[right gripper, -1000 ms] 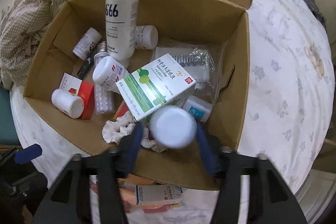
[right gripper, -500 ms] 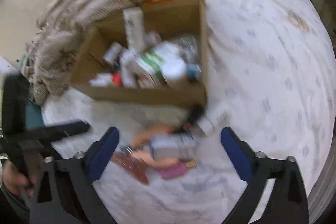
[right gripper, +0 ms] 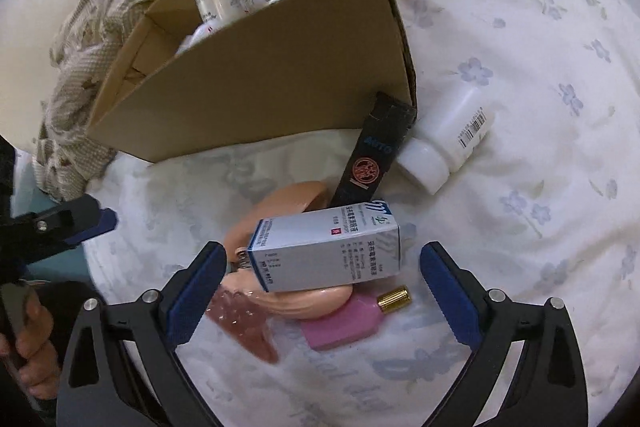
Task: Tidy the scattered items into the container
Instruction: 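Grasp the white-and-blue medicine box with the right gripper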
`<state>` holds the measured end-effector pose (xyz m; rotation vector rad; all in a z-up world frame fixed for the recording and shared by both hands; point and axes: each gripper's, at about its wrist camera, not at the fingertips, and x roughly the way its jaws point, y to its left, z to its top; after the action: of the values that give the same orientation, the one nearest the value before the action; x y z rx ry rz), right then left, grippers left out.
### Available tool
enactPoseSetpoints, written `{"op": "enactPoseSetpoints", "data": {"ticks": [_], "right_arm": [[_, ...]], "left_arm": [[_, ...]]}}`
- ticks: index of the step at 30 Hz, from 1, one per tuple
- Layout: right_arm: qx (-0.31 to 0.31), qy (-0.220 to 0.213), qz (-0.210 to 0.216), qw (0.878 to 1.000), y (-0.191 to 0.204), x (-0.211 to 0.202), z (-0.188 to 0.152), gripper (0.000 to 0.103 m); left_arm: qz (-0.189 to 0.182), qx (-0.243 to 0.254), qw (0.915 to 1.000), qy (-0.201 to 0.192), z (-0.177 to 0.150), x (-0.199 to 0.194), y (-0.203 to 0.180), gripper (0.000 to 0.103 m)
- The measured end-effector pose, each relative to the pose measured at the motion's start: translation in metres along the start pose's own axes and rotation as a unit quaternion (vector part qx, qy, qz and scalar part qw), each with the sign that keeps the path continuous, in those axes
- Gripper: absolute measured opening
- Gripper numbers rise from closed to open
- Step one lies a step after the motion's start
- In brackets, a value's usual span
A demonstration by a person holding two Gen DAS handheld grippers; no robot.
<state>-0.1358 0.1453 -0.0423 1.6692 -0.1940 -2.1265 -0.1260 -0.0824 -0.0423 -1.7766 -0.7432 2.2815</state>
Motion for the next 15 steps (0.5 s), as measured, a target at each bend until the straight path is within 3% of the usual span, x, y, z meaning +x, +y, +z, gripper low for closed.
{"op": "enactPoseSetpoints", "data": {"ticks": [1,3,10,15], "right_arm": [[-0.005,-0.001,-0.005,1.000,0.002,0.002,0.001,0.080],[-0.029,-0.007,-0.014,0.999,0.011,0.001,0.000,0.071],[-0.077,-0.070,-0.032,0.994,0.040,-0.050,0.003,0.071],[-0.091,-0.136,-0.025,0.986,0.064,-0.100,0.050,0.071]], "left_arm": [[0.000,0.000,1.0000,0.001,0.000,0.001,0.000,0.066],[-0.001,-0.001,1.0000,0.003,0.000,0.001,0.000,0.066],[-0.012,-0.009,0.9999,0.002,-0.002,-0.002,0.002,0.066],[-0.016,-0.008,0.9998,0.007,-0.001,0.001,0.000,0.066]]}}
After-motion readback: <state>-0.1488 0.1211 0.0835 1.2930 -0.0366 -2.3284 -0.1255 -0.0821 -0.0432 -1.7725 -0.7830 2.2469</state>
